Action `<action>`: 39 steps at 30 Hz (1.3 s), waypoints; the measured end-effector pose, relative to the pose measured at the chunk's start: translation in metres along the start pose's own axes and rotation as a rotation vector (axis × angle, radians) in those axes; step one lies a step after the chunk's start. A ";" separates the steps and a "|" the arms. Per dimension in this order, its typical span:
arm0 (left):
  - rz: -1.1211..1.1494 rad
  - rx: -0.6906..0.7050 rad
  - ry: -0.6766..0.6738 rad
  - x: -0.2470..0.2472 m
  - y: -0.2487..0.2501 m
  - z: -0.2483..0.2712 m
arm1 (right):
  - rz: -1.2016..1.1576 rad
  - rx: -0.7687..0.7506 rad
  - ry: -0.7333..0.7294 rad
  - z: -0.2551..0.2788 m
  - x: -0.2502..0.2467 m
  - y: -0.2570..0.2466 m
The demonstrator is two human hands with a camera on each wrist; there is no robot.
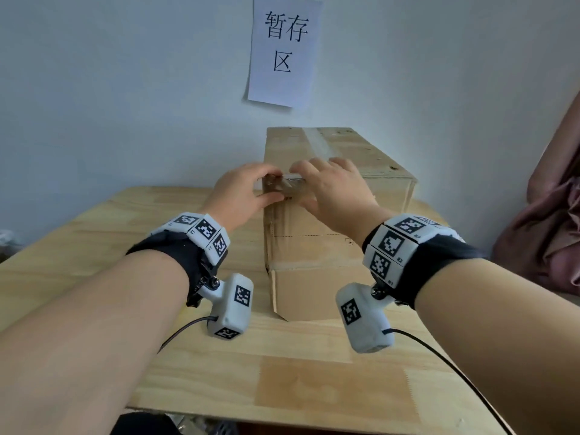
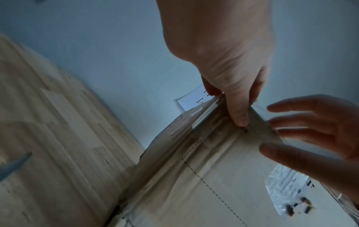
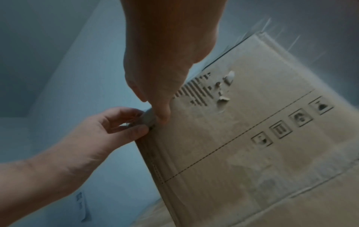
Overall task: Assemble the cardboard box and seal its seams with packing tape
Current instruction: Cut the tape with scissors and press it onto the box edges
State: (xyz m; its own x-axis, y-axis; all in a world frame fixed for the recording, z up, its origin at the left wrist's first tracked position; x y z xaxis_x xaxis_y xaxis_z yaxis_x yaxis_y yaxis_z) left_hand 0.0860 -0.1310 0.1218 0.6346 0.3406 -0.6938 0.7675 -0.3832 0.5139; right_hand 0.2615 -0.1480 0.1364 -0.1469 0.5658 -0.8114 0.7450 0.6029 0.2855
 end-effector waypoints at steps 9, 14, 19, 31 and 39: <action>0.279 0.023 -0.080 -0.002 -0.012 -0.003 | -0.044 -0.087 0.264 -0.017 0.019 -0.013; 0.289 0.042 -0.105 0.003 -0.014 -0.006 | -0.074 -0.066 0.370 -0.020 0.023 -0.015; 0.316 0.013 -0.082 0.004 -0.015 -0.006 | -0.114 -0.012 0.381 -0.019 0.026 -0.022; 0.422 -0.146 -0.059 0.002 -0.012 -0.012 | -0.065 -0.024 0.408 -0.016 0.025 -0.023; 0.049 0.028 -0.014 -0.001 0.001 -0.019 | -0.160 -0.015 0.306 -0.021 0.012 -0.020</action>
State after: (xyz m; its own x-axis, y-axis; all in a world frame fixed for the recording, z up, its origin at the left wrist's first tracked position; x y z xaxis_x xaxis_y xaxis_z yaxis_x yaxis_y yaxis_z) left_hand 0.0878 -0.1155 0.1331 0.6697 0.3094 -0.6752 0.7328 -0.4228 0.5331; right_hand 0.2317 -0.1415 0.1319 -0.4512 0.6044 -0.6566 0.6871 0.7047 0.1765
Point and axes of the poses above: each hand's wrist, its own z-axis away from the middle knuckle, its own x-axis out of the palm, y = z × x, the point moved 2 cm from there along -z, towards the middle knuckle, and after that the axes turned 11 degrees about -x, right-handed, at the moved point
